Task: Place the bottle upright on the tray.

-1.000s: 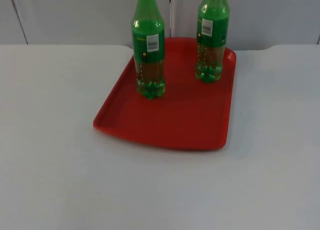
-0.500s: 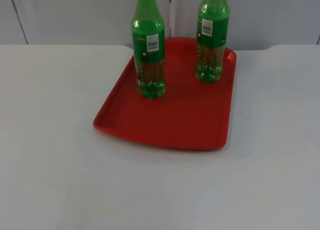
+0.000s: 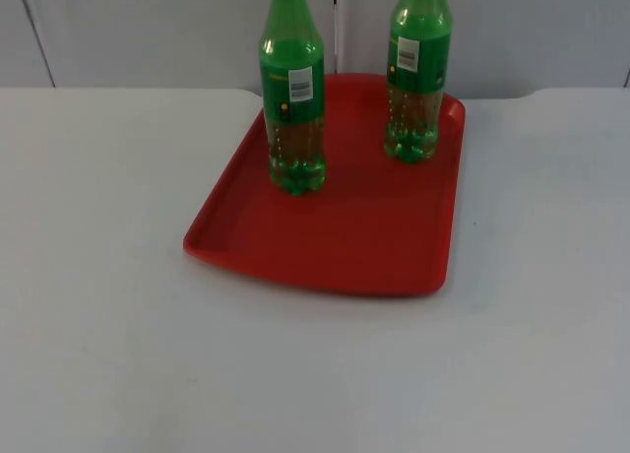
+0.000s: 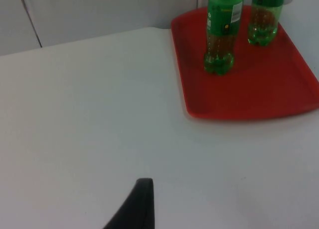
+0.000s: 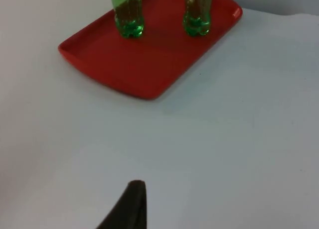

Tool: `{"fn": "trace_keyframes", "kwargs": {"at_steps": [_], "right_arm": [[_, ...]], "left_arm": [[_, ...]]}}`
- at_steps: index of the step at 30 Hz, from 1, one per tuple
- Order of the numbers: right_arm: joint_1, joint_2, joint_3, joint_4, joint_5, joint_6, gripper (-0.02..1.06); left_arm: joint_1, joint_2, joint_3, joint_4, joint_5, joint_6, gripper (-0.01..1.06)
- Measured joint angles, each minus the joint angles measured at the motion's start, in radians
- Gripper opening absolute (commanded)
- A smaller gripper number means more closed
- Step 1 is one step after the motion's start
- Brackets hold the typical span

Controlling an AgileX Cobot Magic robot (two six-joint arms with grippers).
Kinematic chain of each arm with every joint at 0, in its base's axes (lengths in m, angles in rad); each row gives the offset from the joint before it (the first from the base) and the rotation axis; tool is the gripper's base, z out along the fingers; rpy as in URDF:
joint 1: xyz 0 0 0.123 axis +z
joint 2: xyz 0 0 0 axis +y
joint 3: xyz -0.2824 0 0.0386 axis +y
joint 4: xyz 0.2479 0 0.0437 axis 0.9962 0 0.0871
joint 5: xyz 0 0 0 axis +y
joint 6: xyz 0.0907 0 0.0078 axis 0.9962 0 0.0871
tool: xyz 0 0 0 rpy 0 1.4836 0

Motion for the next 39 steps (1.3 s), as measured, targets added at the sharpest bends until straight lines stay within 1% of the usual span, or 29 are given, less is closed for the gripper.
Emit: {"fn": "trace_keyframes", "kwargs": {"at_steps": [19, 27, 39], "right_arm": [[0.000, 0.000, 0.000, -0.007, 0.000, 0.002, 1.05], [0.000, 0.000, 0.000, -0.007, 0.000, -0.002, 1.05], [0.000, 0.000, 0.000, -0.007, 0.000, -0.004, 1.05]], "left_arm": [[0.000, 0.000, 0.005, -0.006, 0.000, -0.002, 1.05], [0.000, 0.000, 0.026, -0.006, 0.031, -0.002, 1.05], [0.000, 0.000, 0.026, -0.006, 0.033, -0.004, 1.05]]}}
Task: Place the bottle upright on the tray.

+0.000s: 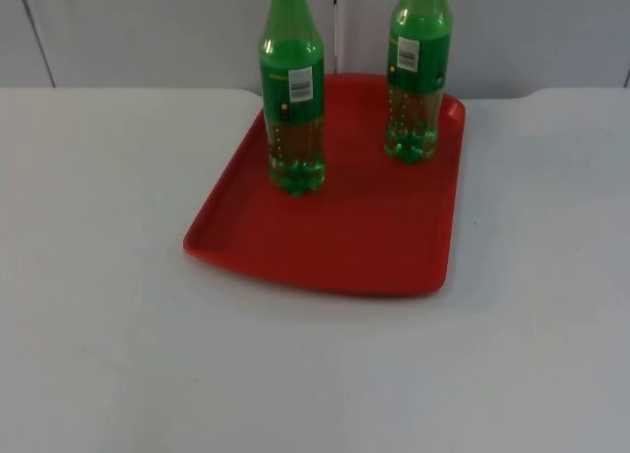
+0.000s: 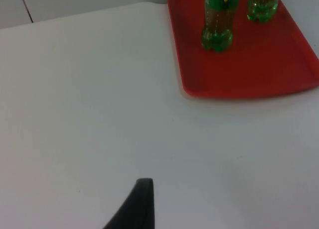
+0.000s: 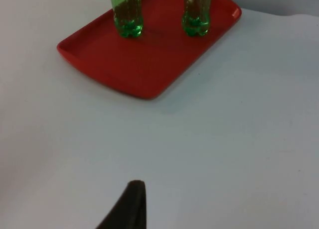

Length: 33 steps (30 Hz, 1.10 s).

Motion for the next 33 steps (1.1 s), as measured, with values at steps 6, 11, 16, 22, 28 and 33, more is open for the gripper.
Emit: {"fn": "trace_keyframes", "kwargs": {"at_steps": [6, 11, 16, 22, 28, 33], "right_arm": [[0.000, 0.000, 0.000, 0.006, 0.000, 0.000, 1.05], [0.000, 0.000, 0.000, 0.006, 0.000, 0.000, 1.05], [-0.028, 0.000, 0.000, 0.008, 0.000, 0.000, 1.05], [-0.114, 0.000, 0.000, 0.008, 0.000, 0.000, 1.05], [-0.223, 0.000, 0.000, 0.008, 0.000, 0.000, 1.05], [-0.292, 0.000, 0.000, 0.008, 0.000, 0.000, 1.05]], "left_arm": [[0.000, 0.000, 0.000, 0.000, 0.000, 0.000, 1.05], [0.000, 0.000, 0.000, 0.000, 0.000, 0.000, 1.05], [0.000, 0.000, 0.000, 0.000, 0.000, 0.000, 1.05], [0.000, 0.000, 0.000, 0.000, 0.000, 0.000, 1.05], [0.000, 0.000, 0.000, 0.000, 0.000, 0.000, 1.05], [0.000, 0.000, 0.000, 0.000, 0.000, 0.000, 1.05]]}}
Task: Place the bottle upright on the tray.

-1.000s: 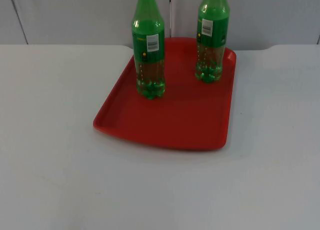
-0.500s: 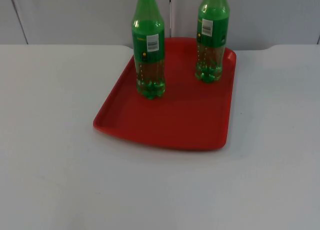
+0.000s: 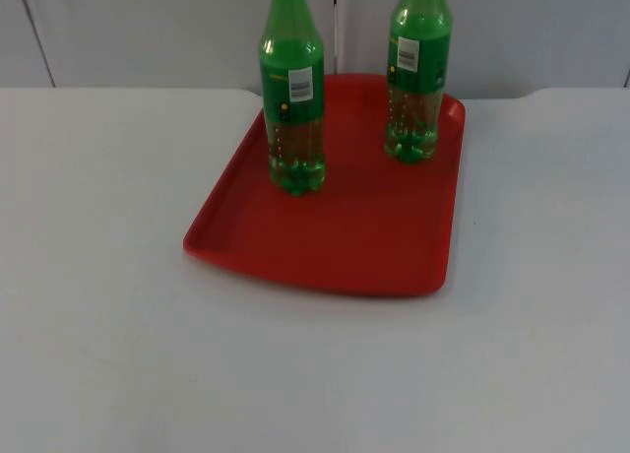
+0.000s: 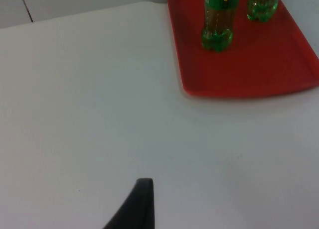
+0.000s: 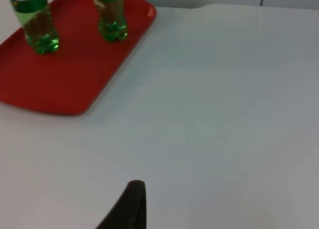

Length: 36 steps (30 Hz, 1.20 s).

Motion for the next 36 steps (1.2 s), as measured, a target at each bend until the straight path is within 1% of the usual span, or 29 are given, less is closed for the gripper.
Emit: {"fn": "trace_keyframes", "kwargs": {"at_steps": [5, 36], "right_arm": [[-0.040, 0.000, 0.000, 0.000, 0.000, 0.000, 1.05], [-0.040, 0.000, 0.000, 0.000, 0.000, 0.000, 1.05]], "left_arm": [[0.000, 0.000, 0.000, 0.000, 0.000, 0.000, 1.05], [0.000, 0.000, 0.000, 0.000, 0.001, 0.000, 1.05]]}}
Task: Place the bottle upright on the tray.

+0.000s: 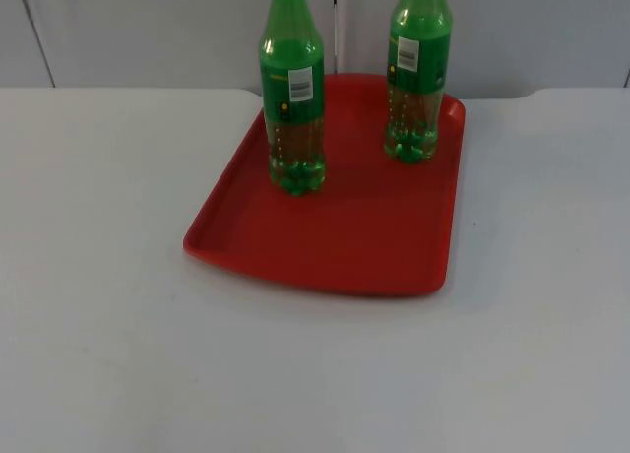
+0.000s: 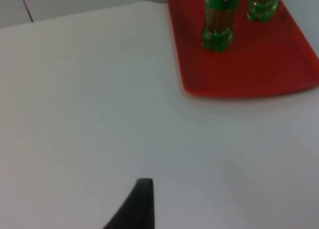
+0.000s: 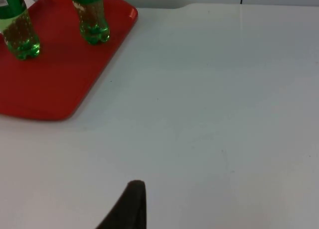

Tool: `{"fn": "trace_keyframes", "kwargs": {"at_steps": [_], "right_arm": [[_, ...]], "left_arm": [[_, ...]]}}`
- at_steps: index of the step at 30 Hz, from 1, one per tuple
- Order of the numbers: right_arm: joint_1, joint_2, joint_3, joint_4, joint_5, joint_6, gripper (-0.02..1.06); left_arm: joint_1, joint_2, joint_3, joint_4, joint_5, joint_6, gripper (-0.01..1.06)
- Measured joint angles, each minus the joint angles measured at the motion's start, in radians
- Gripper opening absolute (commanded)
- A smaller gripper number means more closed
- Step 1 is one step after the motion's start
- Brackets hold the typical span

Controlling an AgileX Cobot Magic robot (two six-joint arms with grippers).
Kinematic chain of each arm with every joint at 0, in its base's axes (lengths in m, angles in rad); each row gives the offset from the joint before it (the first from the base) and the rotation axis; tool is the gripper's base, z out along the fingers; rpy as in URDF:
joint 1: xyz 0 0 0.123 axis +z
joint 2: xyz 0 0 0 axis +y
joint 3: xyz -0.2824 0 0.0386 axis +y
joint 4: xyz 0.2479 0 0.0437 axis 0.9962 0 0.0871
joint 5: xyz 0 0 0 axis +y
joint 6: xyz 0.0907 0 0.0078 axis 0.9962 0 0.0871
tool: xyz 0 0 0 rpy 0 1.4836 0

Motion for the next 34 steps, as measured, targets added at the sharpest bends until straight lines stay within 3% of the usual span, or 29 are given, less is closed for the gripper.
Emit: {"fn": "trace_keyframes", "kwargs": {"at_steps": [21, 26, 34], "right_arm": [[0.000, 0.000, 0.000, 0.000, 0.000, 0.000, 1.05], [0.000, 0.000, 0.000, 0.000, 0.000, 0.000, 1.05], [0.000, 0.000, 0.000, 0.000, 0.000, 0.000, 1.05]], "left_arm": [[0.002, 0.000, 0.000, 0.000, 0.002, 0.000, 1.05], [0.060, 0.000, 0.000, -0.002, 0.002, 0.000, 1.05], [0.238, 0.000, 0.000, -0.002, 0.002, -0.002, 1.05]]}}
